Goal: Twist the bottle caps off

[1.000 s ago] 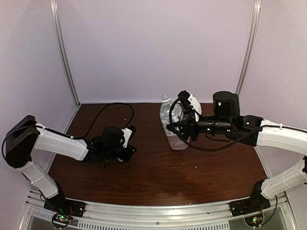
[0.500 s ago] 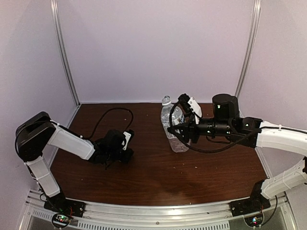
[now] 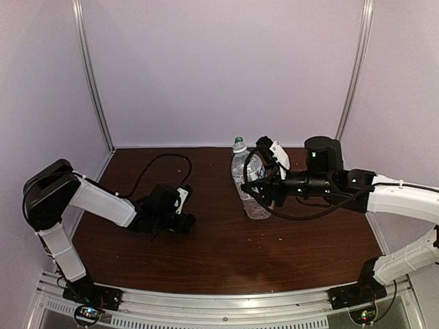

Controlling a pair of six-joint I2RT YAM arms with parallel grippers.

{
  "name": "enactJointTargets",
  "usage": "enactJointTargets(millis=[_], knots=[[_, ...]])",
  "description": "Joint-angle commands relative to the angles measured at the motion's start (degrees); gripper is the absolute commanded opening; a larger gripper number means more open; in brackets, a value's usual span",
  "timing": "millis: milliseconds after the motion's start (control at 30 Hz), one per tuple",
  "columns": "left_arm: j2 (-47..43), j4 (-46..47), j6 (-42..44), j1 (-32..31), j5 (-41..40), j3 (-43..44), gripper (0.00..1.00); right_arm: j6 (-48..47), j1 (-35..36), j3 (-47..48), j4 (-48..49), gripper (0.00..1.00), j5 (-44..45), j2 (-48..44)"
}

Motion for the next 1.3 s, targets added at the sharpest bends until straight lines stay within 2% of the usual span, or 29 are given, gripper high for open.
enactJointTargets(millis=[0,200,300,500,667,867,1067,1267], knots=[[-4.08,-0.53,0.14,0.36,0.30,0.60,0.76,0.63,-0.27,-1.71,1.30,0.56,1.80,-2.41],[-14.20,-4.23,1.24,0.36,4.83,1.13,0.83,-0.25,-0.39,-4.38,1.36,0.57,-0.11,-4.26],[-20.30,-5.11,2.16,0.36,10.08,1.51,0.89,-0.98,-0.36,-5.35,1.33,0.57,-2.07,-4.75],[-28.86,-6.11,2.22,0.36,28.65,5.73,0.94,-2.68,-0.39,-7.14,3.16,0.60,-7.17,-4.40],[-28.95,-9.54,2.10,0.04,40.80,12.68,0.93,-3.08,-0.37,-7.27,4.80,0.60,-12.46,-3.07],[-27.47,-7.45,1.61,-1.01,49.41,17.29,0.93,-3.62,-0.41,-6.18,5.08,0.60,-18.68,-0.71],[-22.81,-8.77,1.87,-3.45,51.47,22.83,0.91,-3.54,-0.36,-4.65,5.17,0.60,-21.36,1.37],[-18.88,-10.11,2.46,-4.90,52.18,26.38,0.83,-3.54,-0.34,-3.68,5.17,0.60,-22.50,2.25]])
